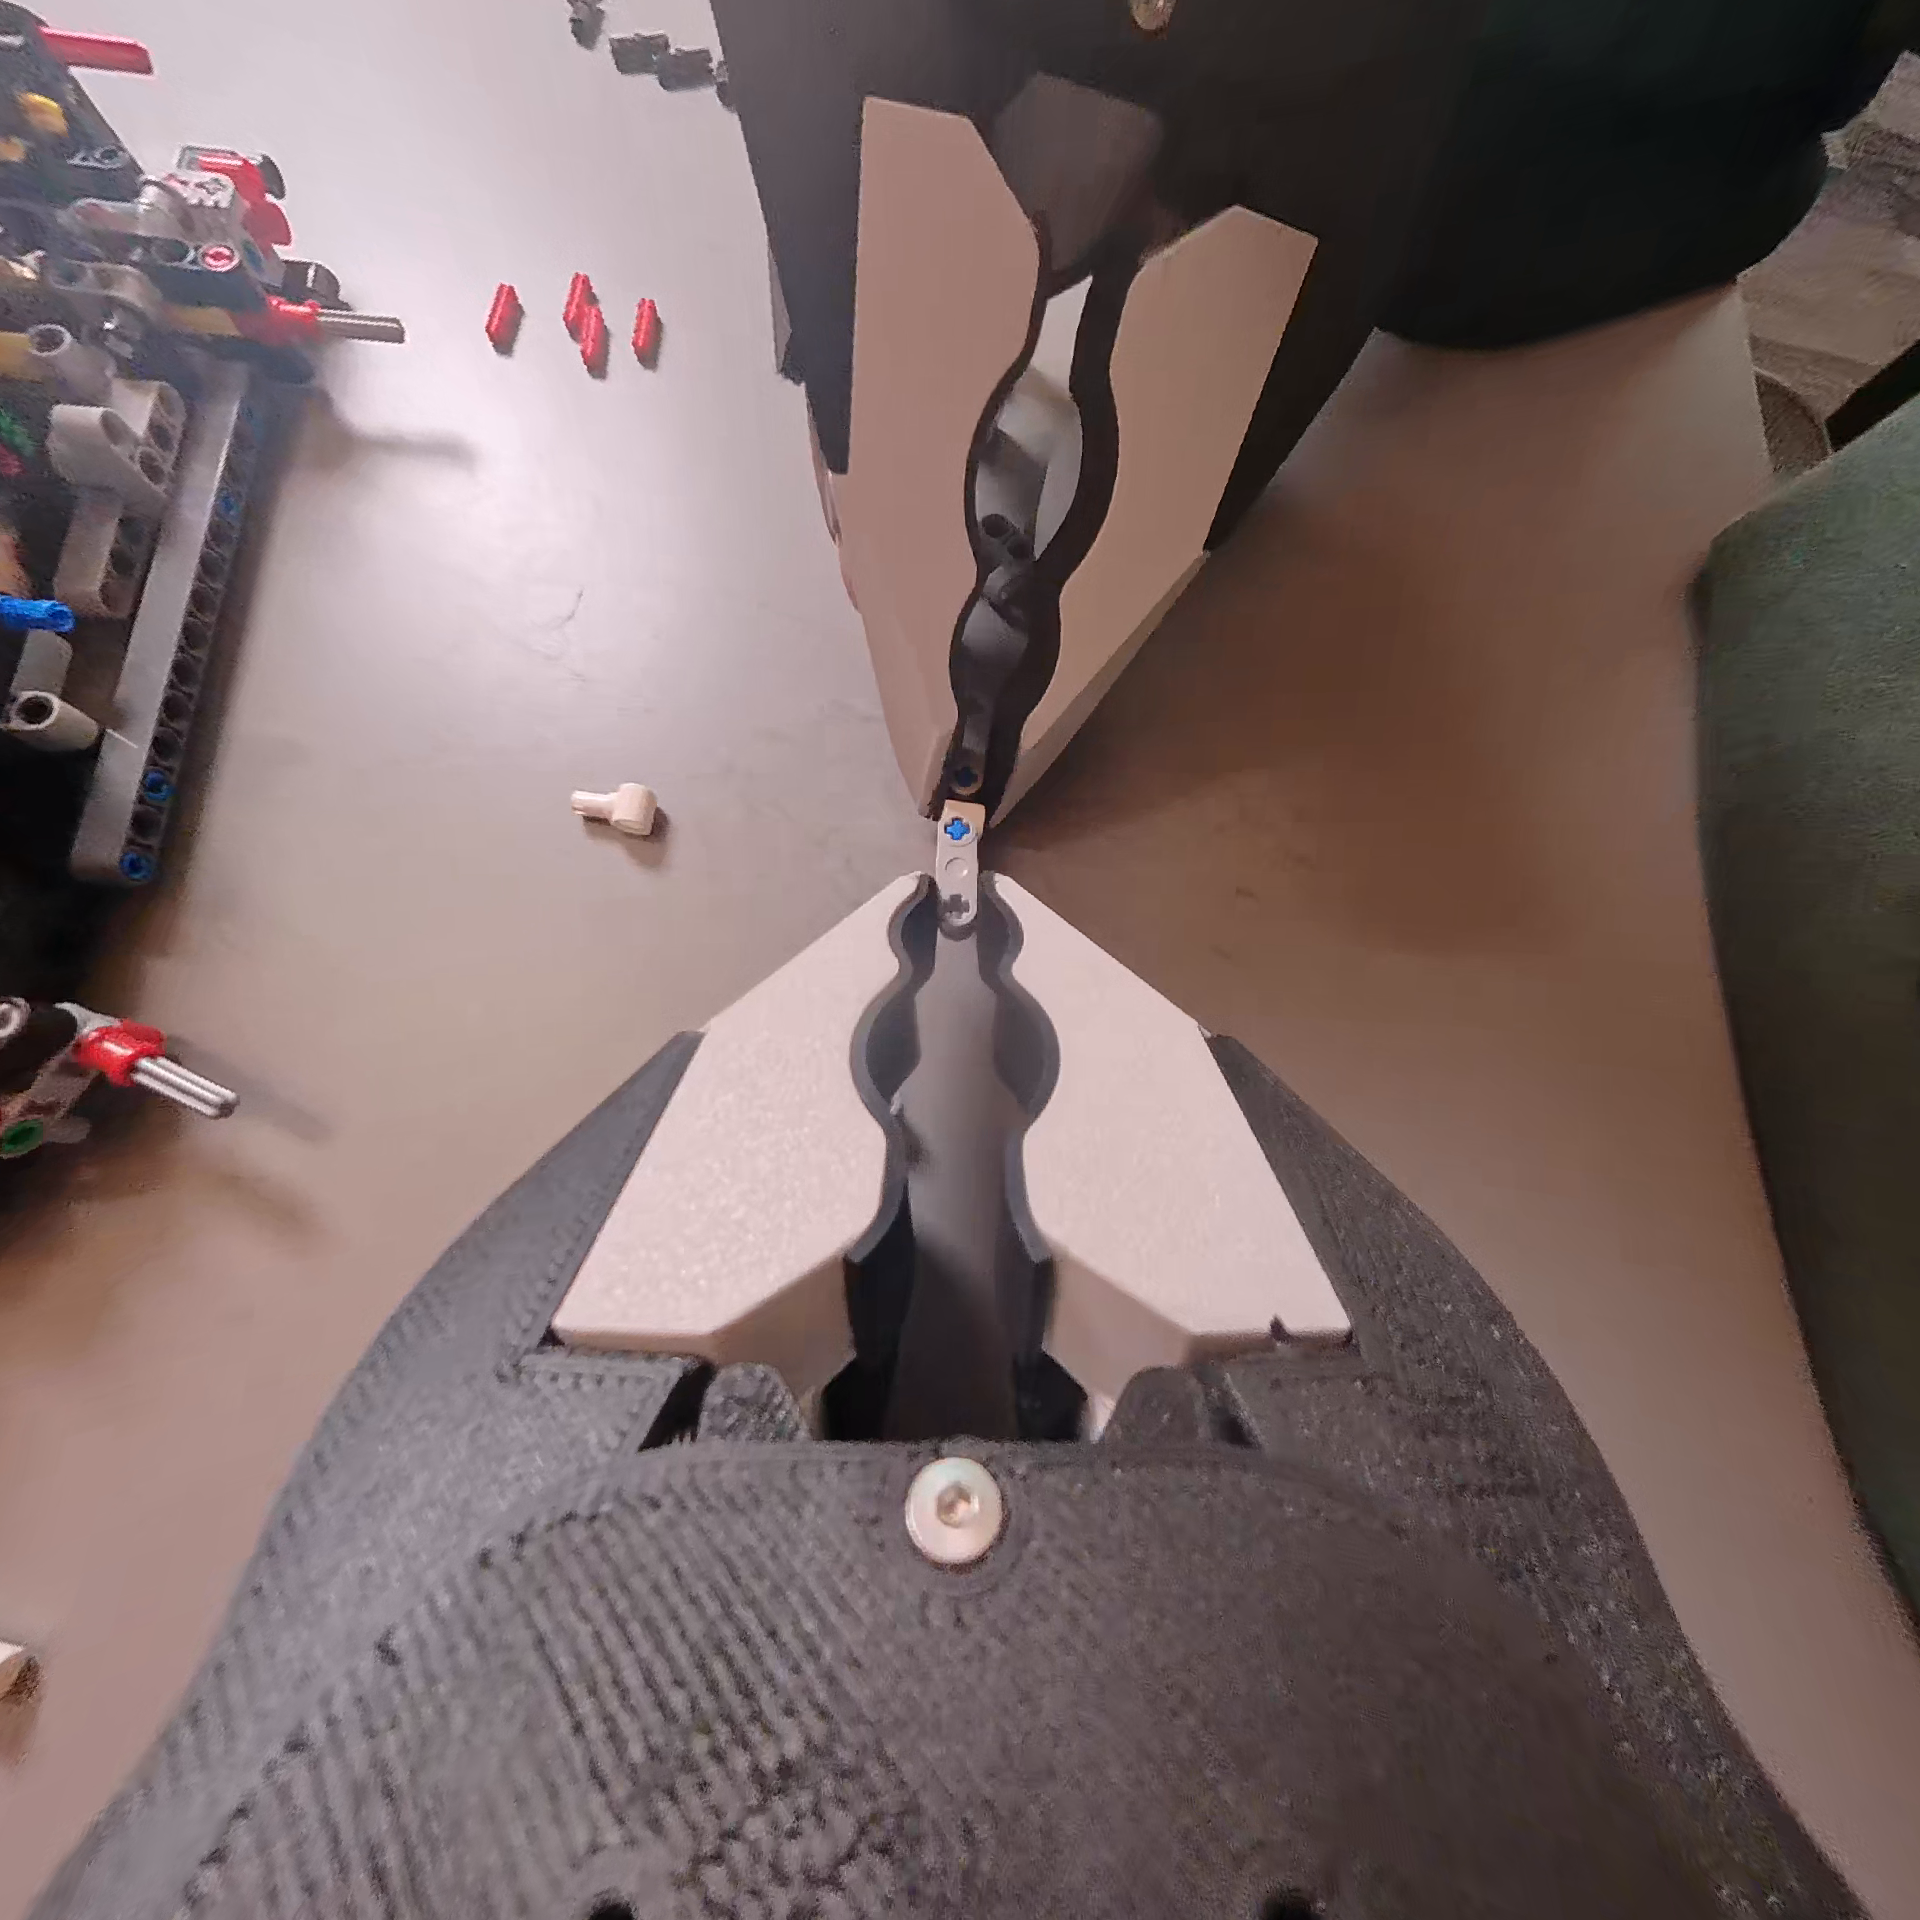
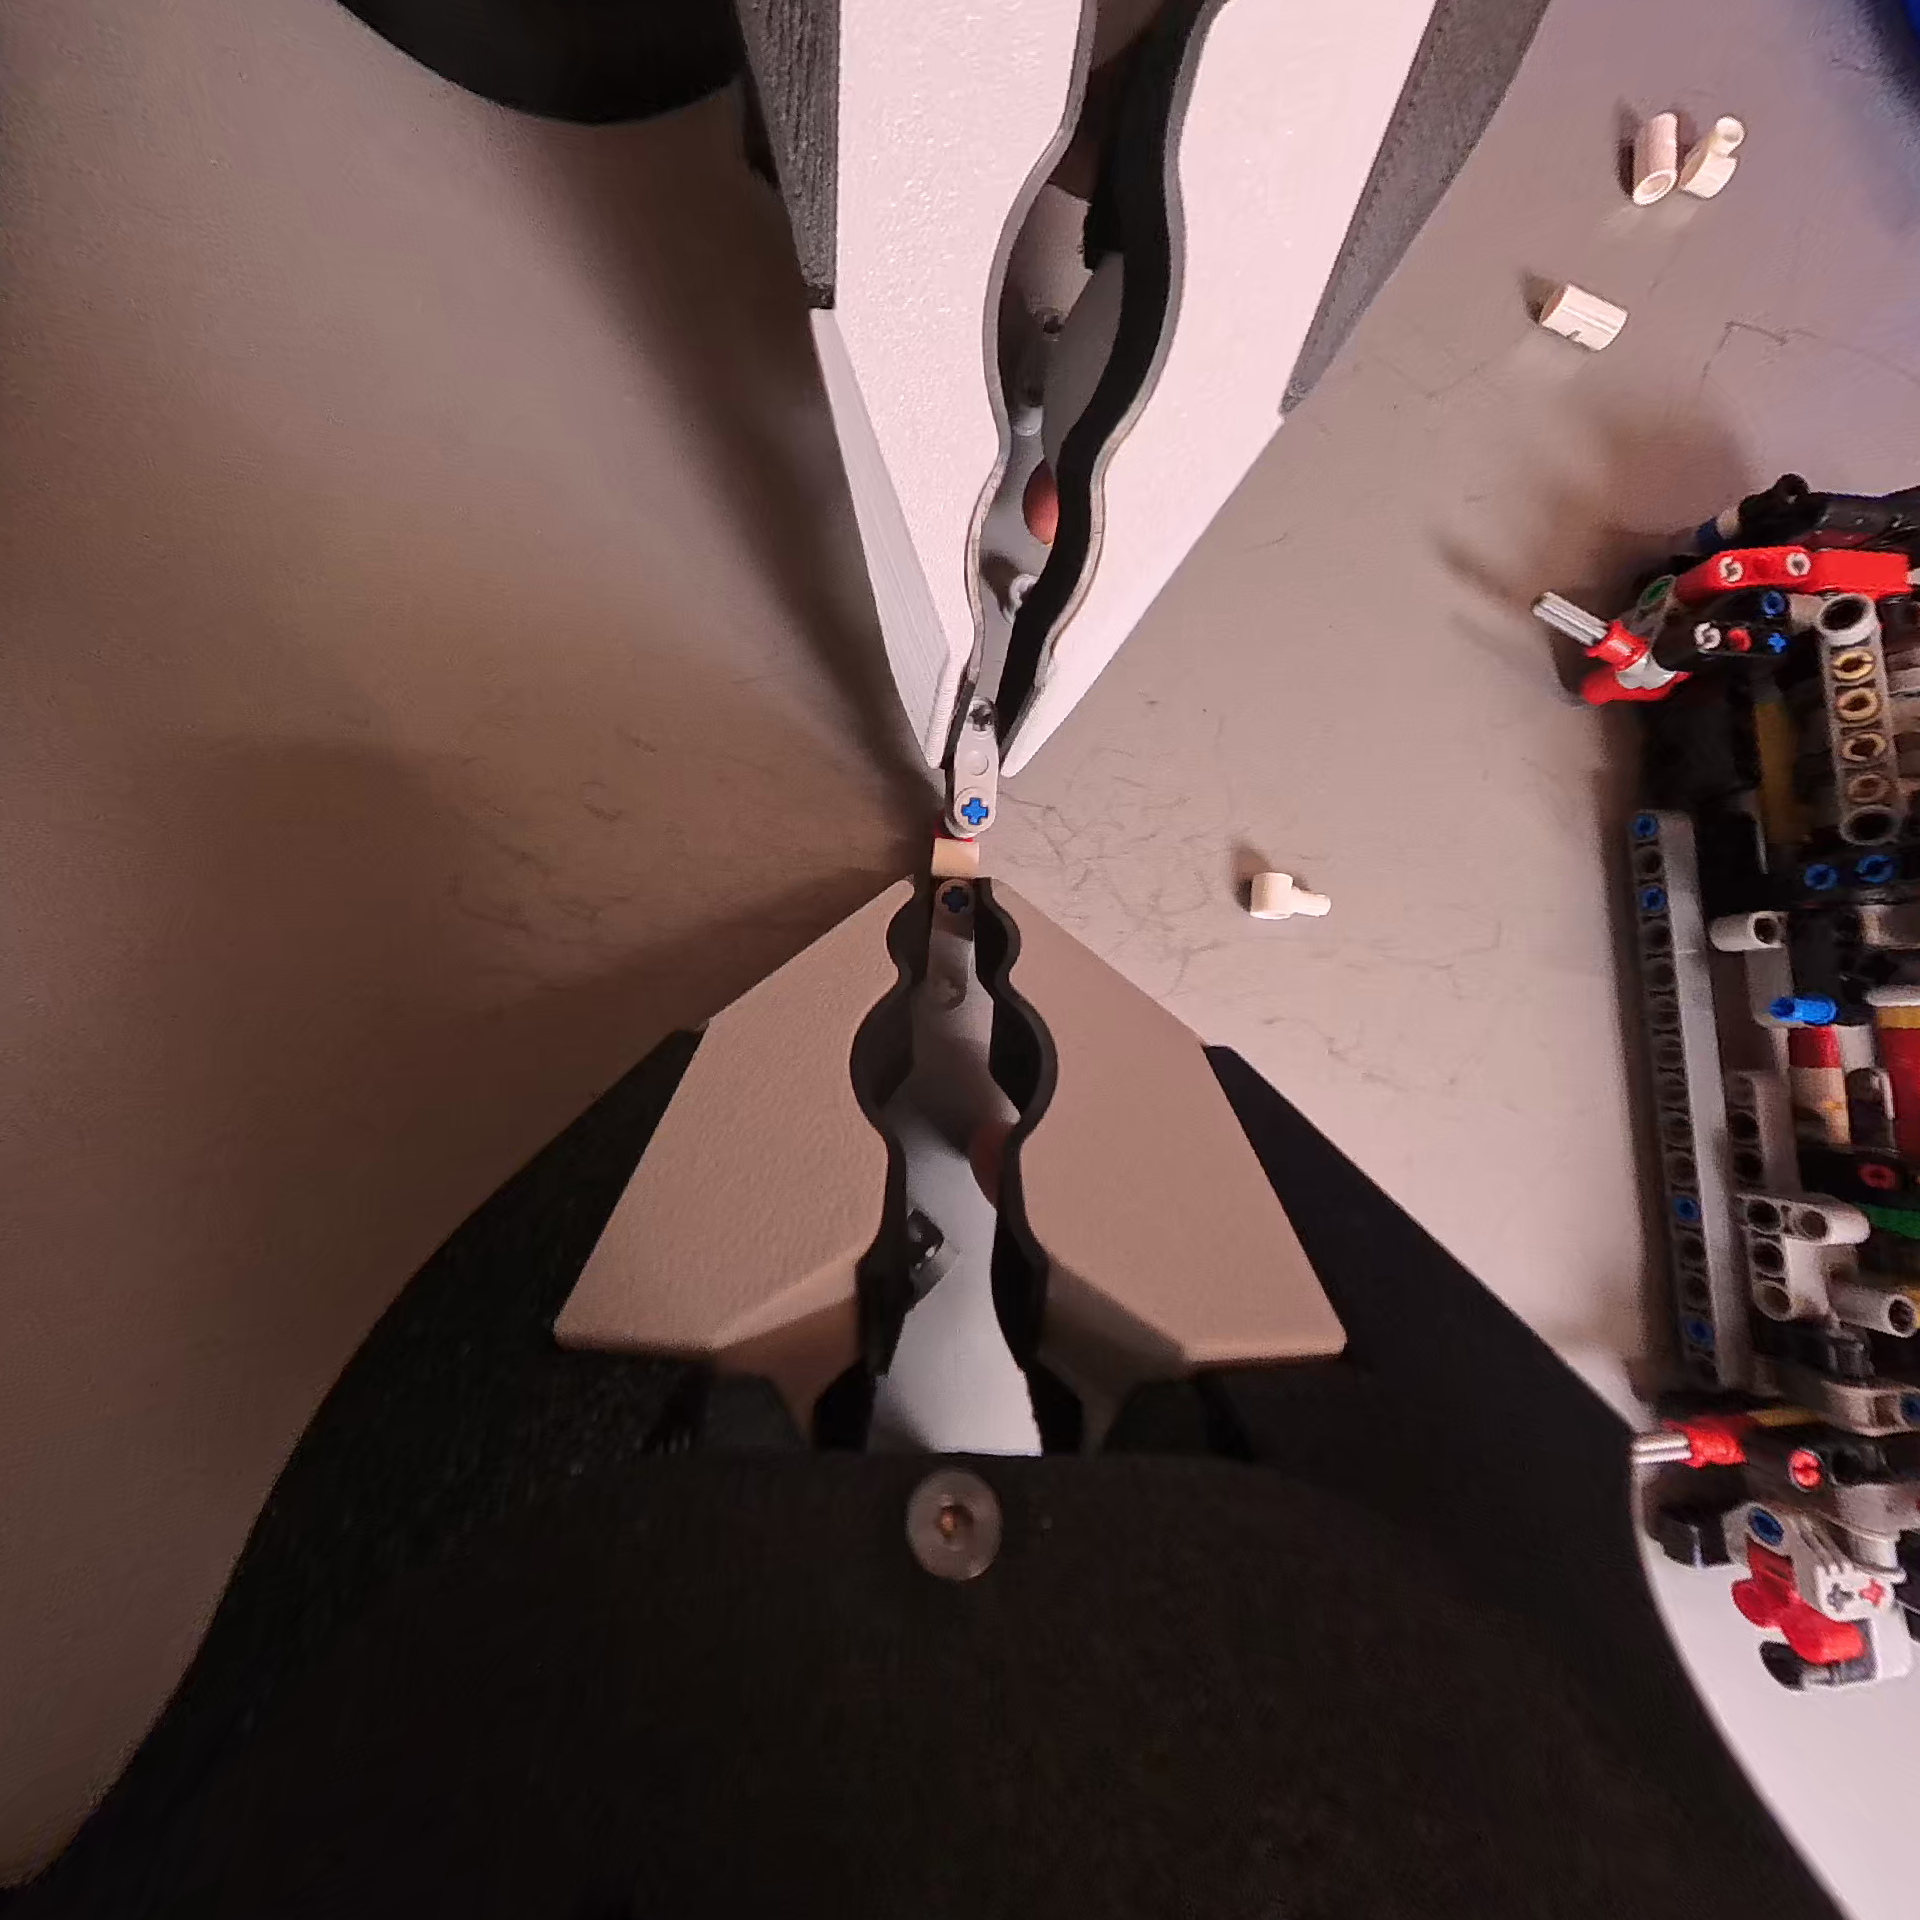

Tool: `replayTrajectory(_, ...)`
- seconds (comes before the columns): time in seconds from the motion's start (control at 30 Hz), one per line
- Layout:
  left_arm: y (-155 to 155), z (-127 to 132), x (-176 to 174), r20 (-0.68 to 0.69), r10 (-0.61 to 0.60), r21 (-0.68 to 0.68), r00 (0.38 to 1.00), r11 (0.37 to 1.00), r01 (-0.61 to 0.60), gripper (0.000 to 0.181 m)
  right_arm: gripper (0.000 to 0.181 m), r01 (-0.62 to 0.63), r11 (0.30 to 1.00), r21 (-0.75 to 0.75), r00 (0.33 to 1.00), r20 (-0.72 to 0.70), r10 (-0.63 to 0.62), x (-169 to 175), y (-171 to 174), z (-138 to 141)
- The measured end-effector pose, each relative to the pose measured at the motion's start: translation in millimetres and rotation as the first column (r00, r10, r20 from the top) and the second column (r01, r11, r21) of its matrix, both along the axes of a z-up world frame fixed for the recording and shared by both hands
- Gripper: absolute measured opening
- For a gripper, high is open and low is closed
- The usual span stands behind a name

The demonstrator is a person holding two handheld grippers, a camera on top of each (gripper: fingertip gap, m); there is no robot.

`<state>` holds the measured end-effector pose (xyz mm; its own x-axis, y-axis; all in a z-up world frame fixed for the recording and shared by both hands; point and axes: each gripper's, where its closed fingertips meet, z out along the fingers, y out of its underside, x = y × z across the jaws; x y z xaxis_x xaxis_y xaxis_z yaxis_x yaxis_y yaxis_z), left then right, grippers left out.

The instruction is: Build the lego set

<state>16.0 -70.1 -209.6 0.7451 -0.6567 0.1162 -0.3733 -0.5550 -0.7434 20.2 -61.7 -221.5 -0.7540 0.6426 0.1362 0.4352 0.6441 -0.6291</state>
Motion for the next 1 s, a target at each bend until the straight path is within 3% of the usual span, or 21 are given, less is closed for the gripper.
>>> replayTrajectory(0.3,1.9,0.2,3.2,-0.045,-0.029,0.052,0.999,0.998,0.031,0.006,0.012,0.018,0.995,-0.095,1.000,-0.018,-0.020,-3.4,-5.3,15.5)
replayTrajectory(0.73,1.9,-12.0,5.5,-0.101,-0.042,0.032,0.994,0.998,0.045,0.006,0.005,0.009,0.999,-0.047,0.998,0.067,-0.006,-5.3,-9.1,6.5)
replayTrajectory(1.0,7.6,-0.7,8.5,-0.049,-0.022,0.071,0.999,0.997,0.025,0.006,0.005,0.020,0.995,-0.102,1.000,-0.011,-0.022,-0.9,-2.4,14.4)
